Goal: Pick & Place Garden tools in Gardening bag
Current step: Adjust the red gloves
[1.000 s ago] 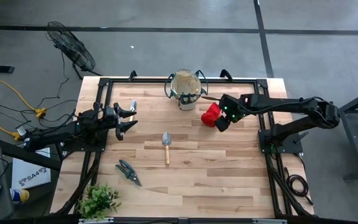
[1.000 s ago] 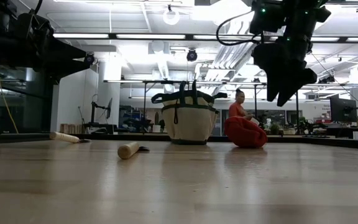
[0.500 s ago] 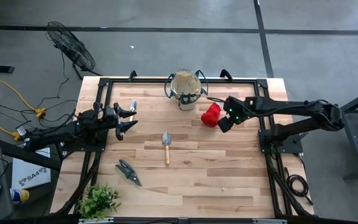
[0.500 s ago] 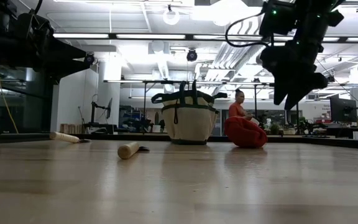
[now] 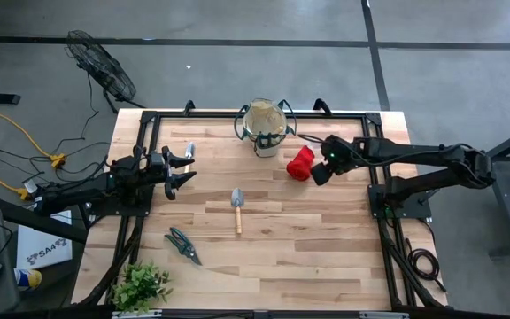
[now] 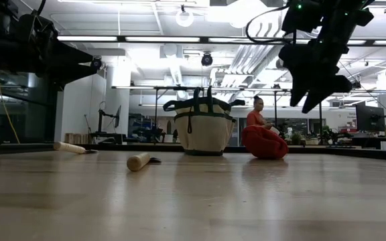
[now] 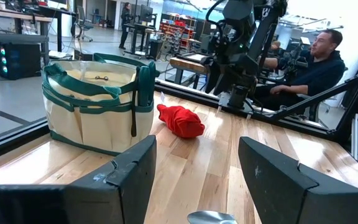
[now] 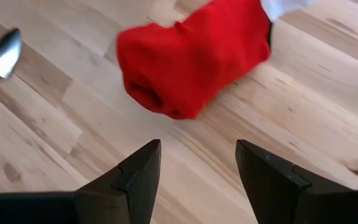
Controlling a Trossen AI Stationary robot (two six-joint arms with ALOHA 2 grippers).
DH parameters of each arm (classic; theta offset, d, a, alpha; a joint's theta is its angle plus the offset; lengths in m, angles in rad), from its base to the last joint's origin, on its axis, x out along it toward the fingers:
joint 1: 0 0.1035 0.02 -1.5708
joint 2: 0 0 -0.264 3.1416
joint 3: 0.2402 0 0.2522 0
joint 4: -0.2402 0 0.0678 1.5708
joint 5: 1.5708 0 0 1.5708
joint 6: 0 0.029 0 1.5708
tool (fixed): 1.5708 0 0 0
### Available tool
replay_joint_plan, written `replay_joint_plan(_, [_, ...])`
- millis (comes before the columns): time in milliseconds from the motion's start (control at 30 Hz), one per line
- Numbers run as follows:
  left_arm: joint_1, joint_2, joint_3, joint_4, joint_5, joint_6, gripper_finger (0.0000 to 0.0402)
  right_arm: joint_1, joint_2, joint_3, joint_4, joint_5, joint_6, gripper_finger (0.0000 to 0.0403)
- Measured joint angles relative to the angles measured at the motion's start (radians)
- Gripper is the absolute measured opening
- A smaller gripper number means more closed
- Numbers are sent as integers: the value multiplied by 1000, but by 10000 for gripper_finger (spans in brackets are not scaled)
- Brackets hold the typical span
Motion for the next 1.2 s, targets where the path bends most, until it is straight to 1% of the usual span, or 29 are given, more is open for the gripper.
replay_joint_plan(233, [0,0,0,0,0,0,223,0,1,0,81,-8,24,201])
replay_joint_plan(633, [0,0,0,0,0,0,223,8,1,1,135,-7,32,201])
replay_joint_plan(767, [0,0,0,0,0,0,223,16,1,1,178,-1,91,201])
replay_joint_plan(867, [0,0,0,0,0,0,223,16,4,1,199,35,156,201])
replay_joint_plan(1200, [0,0,0,0,0,0,223,15,101,1,279,107,408,201])
